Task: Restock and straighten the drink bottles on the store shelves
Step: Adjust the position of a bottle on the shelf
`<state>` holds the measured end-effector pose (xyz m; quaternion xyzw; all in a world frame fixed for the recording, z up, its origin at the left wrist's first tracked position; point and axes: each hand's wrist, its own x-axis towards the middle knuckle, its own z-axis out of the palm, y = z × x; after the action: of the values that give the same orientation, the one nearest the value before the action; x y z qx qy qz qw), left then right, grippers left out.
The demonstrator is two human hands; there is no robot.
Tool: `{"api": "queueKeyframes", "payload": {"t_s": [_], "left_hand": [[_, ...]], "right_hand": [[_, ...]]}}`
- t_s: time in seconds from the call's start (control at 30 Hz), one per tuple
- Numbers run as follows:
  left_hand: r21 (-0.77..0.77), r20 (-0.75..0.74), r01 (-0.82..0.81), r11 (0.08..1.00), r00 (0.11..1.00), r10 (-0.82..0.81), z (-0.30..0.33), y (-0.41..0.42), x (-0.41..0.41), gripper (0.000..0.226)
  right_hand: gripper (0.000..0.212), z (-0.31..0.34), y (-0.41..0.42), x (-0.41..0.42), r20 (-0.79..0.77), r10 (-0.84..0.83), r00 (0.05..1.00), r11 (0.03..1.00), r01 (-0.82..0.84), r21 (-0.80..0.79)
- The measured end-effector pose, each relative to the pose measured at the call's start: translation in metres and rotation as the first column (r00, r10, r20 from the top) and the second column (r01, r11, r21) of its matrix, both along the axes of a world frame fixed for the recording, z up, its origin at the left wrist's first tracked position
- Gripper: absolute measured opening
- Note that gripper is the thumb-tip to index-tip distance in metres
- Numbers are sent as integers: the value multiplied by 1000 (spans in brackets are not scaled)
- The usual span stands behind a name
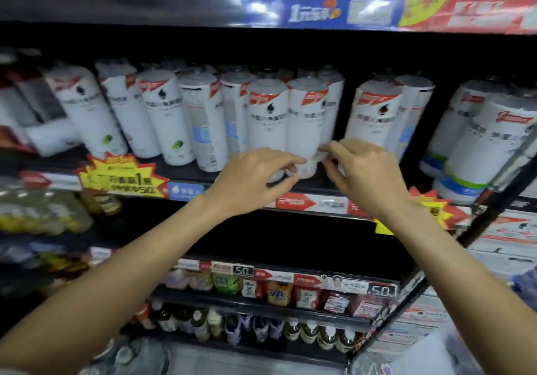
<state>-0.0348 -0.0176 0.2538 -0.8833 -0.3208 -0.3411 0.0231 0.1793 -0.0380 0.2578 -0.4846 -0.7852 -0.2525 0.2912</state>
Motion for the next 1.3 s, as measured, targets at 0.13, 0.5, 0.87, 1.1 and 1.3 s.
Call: {"api": "queueKeyframes", "payload": {"t_s": [0.13, 0.5, 0.87, 1.1, 1.3], "left_hand": [[244, -33, -35, 969, 998, 44, -19, 8, -71, 25], [-140, 123, -682, 718, 707, 696, -20, 69, -311, 50], [75, -343, -571, 817, 755, 559, -15, 191, -404, 79], [112, -477, -646, 755, 631, 611, -26, 207, -399, 82], [-22, 0, -578, 816, 816, 578, -28, 176, -418, 78]], "right_hand": [[25, -4, 13, -59, 48, 145, 988, 989, -145, -8], [28, -10, 92, -267, -40, 426, 904, 901, -428, -68], [24, -31, 171, -421, 421, 267, 867, 925, -353, 141], [23, -31, 173, -424, 463, 136, 876, 968, -217, 125], [33, -13, 158, -449, 244, 202, 949, 979, -205, -12]]}}
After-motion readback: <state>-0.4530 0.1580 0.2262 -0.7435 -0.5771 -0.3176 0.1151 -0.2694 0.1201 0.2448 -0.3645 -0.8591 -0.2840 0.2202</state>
